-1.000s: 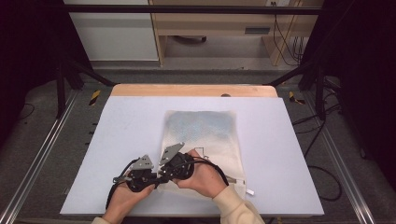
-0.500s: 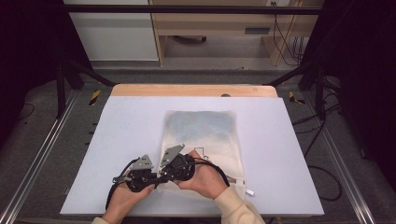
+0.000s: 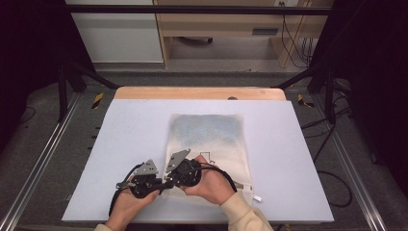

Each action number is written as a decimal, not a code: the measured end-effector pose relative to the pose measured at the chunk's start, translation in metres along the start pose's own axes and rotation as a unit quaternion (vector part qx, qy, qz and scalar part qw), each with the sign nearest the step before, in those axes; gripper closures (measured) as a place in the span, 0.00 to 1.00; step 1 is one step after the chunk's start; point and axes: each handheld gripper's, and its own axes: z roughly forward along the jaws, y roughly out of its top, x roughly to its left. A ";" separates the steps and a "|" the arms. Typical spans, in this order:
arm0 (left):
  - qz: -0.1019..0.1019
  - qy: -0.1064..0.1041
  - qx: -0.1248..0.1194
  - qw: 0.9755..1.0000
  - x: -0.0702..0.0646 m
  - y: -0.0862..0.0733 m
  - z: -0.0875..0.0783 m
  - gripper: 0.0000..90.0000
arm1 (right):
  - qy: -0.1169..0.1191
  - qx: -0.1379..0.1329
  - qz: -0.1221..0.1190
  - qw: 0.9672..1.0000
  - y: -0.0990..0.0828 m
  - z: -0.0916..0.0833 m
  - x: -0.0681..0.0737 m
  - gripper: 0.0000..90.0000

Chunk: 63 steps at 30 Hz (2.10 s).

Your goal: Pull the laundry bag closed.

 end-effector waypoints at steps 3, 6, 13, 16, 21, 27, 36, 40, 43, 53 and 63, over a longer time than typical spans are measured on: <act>0.002 0.000 -0.001 1.000 0.000 0.000 0.000 0.95 | 0.001 0.004 -0.001 1.000 -0.001 0.000 -0.001 0.91; 0.002 0.000 0.000 1.000 0.000 0.000 -0.001 0.95 | 0.002 0.005 0.001 1.000 -0.002 0.000 -0.001 0.91; 0.005 0.004 0.001 1.000 -0.001 0.001 -0.001 0.95 | 0.001 0.011 -0.001 1.000 -0.003 0.001 -0.001 0.91; 0.005 0.004 0.001 1.000 0.000 0.001 -0.002 0.95 | -0.005 0.019 -0.002 1.000 -0.005 0.001 -0.002 0.91; 0.004 0.004 -0.003 1.000 0.000 0.001 -0.003 0.95 | -0.007 0.024 -0.001 1.000 -0.008 0.000 -0.004 0.91; 0.010 0.007 -0.002 1.000 -0.001 0.002 -0.003 0.95 | -0.008 0.031 0.002 0.999 -0.012 -0.001 -0.007 0.91; 0.010 0.009 -0.007 1.000 -0.002 0.002 -0.003 0.95 | -0.006 0.031 0.007 0.999 -0.015 -0.003 -0.009 0.91; 0.011 0.008 -0.007 1.000 -0.002 0.002 -0.004 0.95 | -0.008 0.033 0.007 0.999 -0.016 -0.004 -0.009 0.91; 0.011 0.008 -0.006 1.000 -0.002 0.002 -0.003 0.95 | -0.006 0.034 0.005 0.999 -0.016 -0.005 -0.009 0.91; 0.009 0.005 -0.006 1.000 -0.001 0.002 -0.004 0.95 | -0.006 0.033 0.004 0.999 -0.017 -0.005 -0.009 0.91; 0.006 0.003 -0.007 1.000 -0.001 0.001 -0.003 0.95 | -0.007 0.033 0.004 0.999 -0.017 -0.006 -0.009 0.91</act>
